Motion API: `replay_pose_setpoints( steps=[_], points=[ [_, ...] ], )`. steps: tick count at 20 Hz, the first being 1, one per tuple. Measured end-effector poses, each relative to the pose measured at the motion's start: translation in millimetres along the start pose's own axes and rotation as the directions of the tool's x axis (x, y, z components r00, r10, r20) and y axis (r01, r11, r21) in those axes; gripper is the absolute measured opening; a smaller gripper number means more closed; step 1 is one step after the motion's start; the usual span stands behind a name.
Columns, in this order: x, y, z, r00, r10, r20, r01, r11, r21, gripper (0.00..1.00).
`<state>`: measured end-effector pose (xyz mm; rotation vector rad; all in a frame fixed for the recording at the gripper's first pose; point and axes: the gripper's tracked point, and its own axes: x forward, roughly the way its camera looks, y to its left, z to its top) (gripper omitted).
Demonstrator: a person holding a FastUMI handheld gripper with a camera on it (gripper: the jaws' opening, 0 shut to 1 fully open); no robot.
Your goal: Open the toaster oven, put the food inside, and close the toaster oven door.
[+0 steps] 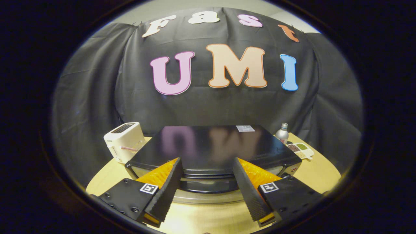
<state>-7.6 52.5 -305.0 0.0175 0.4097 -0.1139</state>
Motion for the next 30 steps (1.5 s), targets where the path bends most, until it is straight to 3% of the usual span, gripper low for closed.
replay_pose_setpoints(
  steps=[12, 18, 30],
  points=[
    [-17, -3, -8, 1.000, -0.005, -0.017, 0.005, 1.000, -0.007, 0.96],
    [-47, -6, -22, 0.999, 0.004, -0.038, -0.004, 1.000, -0.012, 0.94],
    [-114, -12, -108, 0.972, 0.020, -0.234, -0.027, 0.999, -0.028, 0.92]
  ],
)
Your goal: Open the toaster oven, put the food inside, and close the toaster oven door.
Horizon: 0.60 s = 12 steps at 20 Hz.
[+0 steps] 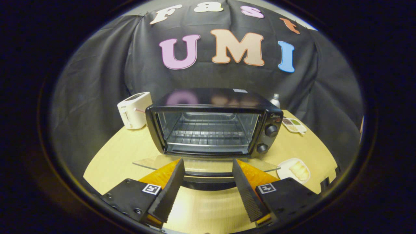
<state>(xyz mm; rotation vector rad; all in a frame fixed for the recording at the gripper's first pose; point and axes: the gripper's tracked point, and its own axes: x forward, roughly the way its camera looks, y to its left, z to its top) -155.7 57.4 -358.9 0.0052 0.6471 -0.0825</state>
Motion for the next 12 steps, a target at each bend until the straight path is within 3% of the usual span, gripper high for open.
replay_pose_setpoints(
  steps=[12],
  points=[
    [14, 6, -68, 0.981, 0.017, -0.195, -0.020, 1.000, -0.013, 0.88]
  ],
)
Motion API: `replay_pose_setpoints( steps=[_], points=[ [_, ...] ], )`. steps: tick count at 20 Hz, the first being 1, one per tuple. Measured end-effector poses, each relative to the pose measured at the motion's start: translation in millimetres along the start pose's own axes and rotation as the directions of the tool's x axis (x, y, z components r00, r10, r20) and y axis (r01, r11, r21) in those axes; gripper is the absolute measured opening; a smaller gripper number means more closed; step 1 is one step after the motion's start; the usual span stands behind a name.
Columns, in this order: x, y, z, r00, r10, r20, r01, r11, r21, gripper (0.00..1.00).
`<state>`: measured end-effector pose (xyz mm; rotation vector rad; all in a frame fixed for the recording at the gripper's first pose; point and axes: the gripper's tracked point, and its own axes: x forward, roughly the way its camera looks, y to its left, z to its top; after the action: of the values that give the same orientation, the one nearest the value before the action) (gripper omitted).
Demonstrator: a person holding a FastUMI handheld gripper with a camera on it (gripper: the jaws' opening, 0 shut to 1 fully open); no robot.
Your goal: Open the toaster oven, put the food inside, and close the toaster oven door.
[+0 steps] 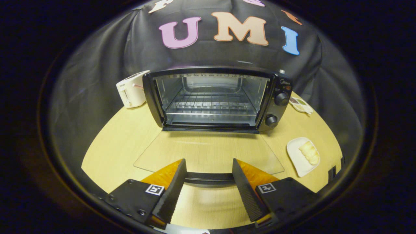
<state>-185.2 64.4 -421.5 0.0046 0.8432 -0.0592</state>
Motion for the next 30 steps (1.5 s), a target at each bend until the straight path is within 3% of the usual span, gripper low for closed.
replay_pose_setpoints(
  steps=[4, 7, 15, 22, 30],
  points=[
    [7, 4, -27, 0.998, 0.017, -0.066, -0.019, 0.999, -0.033, 0.88],
    [8, 2, -26, 0.997, 0.024, -0.068, -0.023, 1.000, 0.014, 0.88],
    [3, -19, 28, 0.999, 0.033, 0.036, -0.035, 0.998, 0.060, 0.88],
    [6, -121, 62, 0.990, -0.108, 0.086, 0.101, 0.992, 0.079, 0.88],
    [18, -250, 39, 0.972, -0.233, 0.040, 0.228, 0.967, 0.111, 0.88]
  ],
)
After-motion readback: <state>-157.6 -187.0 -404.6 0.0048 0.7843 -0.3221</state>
